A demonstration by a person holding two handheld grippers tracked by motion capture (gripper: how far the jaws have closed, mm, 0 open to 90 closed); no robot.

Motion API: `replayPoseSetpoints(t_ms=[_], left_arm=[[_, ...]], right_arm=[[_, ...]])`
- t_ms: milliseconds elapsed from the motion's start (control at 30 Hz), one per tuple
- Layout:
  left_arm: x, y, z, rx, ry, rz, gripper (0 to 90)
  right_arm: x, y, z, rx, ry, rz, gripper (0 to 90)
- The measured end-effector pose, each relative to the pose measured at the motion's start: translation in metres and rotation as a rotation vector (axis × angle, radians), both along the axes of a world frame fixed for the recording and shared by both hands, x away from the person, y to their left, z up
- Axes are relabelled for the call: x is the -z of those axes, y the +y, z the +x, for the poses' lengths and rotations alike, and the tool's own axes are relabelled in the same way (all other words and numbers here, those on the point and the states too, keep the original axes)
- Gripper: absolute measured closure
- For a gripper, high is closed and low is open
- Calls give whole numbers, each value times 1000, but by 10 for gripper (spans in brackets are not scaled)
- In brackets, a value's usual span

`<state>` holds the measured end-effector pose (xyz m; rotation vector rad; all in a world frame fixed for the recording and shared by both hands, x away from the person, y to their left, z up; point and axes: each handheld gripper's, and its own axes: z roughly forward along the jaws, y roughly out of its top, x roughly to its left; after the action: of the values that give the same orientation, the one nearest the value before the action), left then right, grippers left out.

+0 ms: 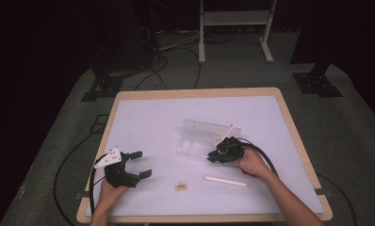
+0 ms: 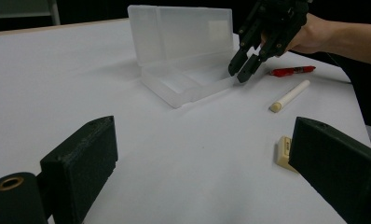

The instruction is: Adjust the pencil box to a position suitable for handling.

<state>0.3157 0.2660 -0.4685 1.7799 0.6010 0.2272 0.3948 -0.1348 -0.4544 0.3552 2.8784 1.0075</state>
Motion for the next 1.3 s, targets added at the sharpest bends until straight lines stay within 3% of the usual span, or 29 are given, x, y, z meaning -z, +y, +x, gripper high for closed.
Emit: replayPoseSetpoints(t_ms=[233,400,867,1300], left_arm=[[0,0,0,1,1,3,74],[0,0,0,2,1,4,74],[0,0,0,3,4,10,75],[0,0,0,-1,4,11,75]], right_arm=[[-6,-6,-1,22,18,26,679],[-14,-15,-4,38,4,51,622],[-34,-53,-22,120,-14,110,562],[-37,-79,-39,169,-14,132,497]])
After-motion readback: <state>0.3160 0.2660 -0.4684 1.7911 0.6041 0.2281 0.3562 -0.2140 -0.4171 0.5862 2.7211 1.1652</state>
